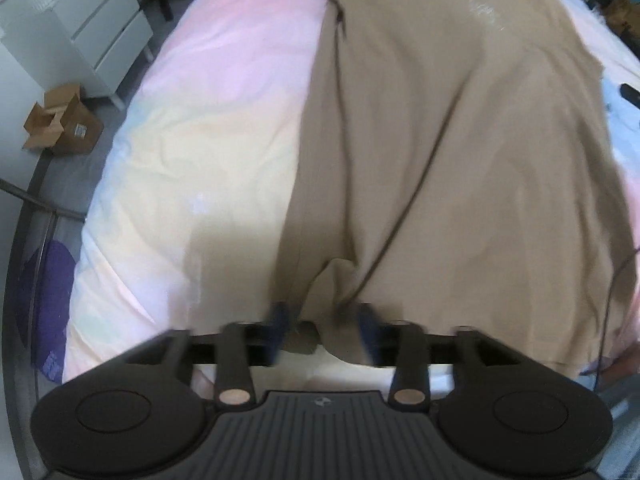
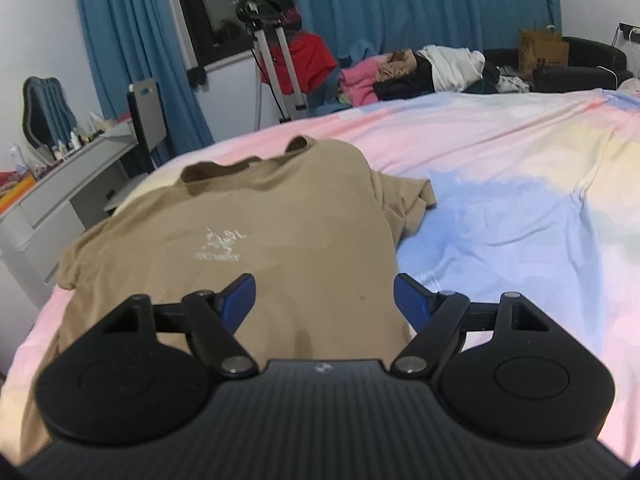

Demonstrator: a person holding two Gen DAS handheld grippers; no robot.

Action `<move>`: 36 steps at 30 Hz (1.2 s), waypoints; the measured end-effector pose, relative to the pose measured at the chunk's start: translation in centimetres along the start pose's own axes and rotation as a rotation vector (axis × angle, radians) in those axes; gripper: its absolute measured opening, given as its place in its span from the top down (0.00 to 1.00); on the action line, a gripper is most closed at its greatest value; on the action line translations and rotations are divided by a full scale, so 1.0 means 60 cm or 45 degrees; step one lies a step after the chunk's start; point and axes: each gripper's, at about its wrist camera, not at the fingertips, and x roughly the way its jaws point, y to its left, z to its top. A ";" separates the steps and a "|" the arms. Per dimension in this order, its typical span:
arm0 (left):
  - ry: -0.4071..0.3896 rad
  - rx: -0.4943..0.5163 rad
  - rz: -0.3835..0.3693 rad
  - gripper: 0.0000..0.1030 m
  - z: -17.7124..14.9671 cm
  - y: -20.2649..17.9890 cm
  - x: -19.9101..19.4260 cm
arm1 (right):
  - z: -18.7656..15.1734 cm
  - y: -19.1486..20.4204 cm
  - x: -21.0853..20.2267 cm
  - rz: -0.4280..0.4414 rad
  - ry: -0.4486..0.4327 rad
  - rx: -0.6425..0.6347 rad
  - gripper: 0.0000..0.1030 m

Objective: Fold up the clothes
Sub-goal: 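Pull the T-shirt hem with the left gripper to flatten it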

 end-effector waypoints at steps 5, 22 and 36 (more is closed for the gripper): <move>-0.206 0.010 -0.055 0.25 0.017 -0.068 -0.058 | 0.008 0.008 -0.012 0.016 -0.038 -0.011 0.25; -1.057 0.116 -0.249 0.00 0.150 -0.299 -0.083 | 0.042 -0.017 -0.057 0.038 -0.234 0.040 0.25; -0.881 -0.150 -0.323 0.00 0.203 -0.229 0.146 | 0.057 -0.167 0.087 0.018 -0.143 0.589 0.44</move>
